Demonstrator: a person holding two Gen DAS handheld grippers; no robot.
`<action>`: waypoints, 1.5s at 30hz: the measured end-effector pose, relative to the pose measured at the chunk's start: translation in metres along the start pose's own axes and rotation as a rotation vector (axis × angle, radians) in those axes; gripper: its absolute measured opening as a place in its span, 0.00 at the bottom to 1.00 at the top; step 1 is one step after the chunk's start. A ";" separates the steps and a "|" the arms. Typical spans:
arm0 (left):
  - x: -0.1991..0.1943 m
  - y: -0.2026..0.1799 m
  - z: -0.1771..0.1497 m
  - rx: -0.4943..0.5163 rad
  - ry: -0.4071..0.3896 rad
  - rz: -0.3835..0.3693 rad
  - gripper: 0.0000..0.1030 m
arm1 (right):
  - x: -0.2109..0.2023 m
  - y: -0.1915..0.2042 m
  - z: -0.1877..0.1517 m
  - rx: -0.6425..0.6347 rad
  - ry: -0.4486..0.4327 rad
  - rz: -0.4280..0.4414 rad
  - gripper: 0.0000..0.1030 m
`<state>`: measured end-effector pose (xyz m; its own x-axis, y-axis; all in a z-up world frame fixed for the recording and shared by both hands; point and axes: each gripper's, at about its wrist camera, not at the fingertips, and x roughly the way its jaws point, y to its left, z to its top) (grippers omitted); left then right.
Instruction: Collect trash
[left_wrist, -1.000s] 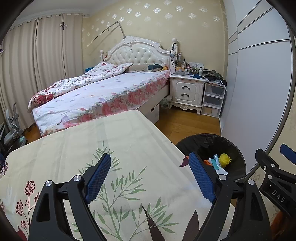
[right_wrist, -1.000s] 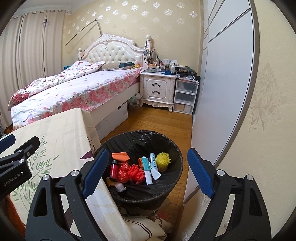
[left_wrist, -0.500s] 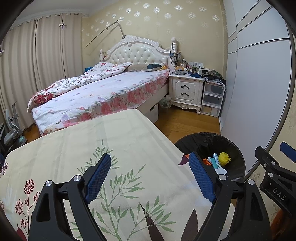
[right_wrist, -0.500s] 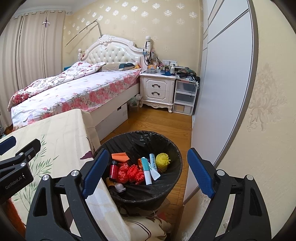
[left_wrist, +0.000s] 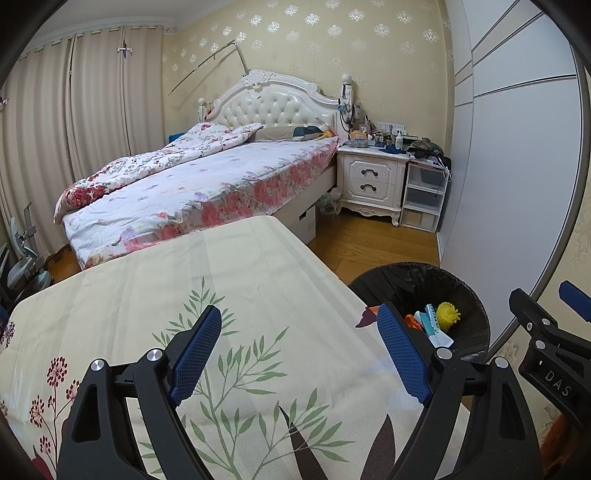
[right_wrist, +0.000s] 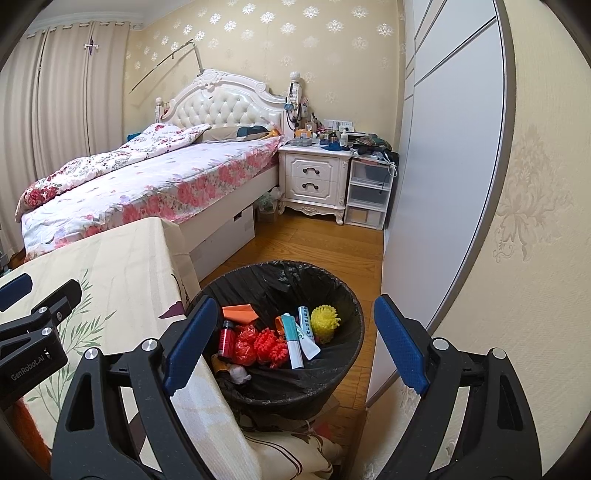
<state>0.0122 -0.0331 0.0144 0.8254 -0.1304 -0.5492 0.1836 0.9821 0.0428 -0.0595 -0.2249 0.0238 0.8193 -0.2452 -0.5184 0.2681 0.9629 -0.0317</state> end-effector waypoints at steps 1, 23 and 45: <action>0.000 0.000 0.000 0.000 0.000 0.000 0.81 | 0.000 0.000 0.000 0.000 0.000 0.000 0.82; 0.000 0.000 0.000 0.000 0.000 -0.001 0.81 | 0.000 -0.001 0.000 0.002 -0.001 0.001 0.82; 0.000 -0.007 -0.005 0.005 -0.002 -0.005 0.81 | 0.002 -0.003 0.002 0.001 0.000 0.000 0.82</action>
<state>0.0078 -0.0391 0.0100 0.8255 -0.1355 -0.5478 0.1901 0.9808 0.0438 -0.0575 -0.2280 0.0241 0.8195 -0.2450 -0.5181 0.2682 0.9629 -0.0310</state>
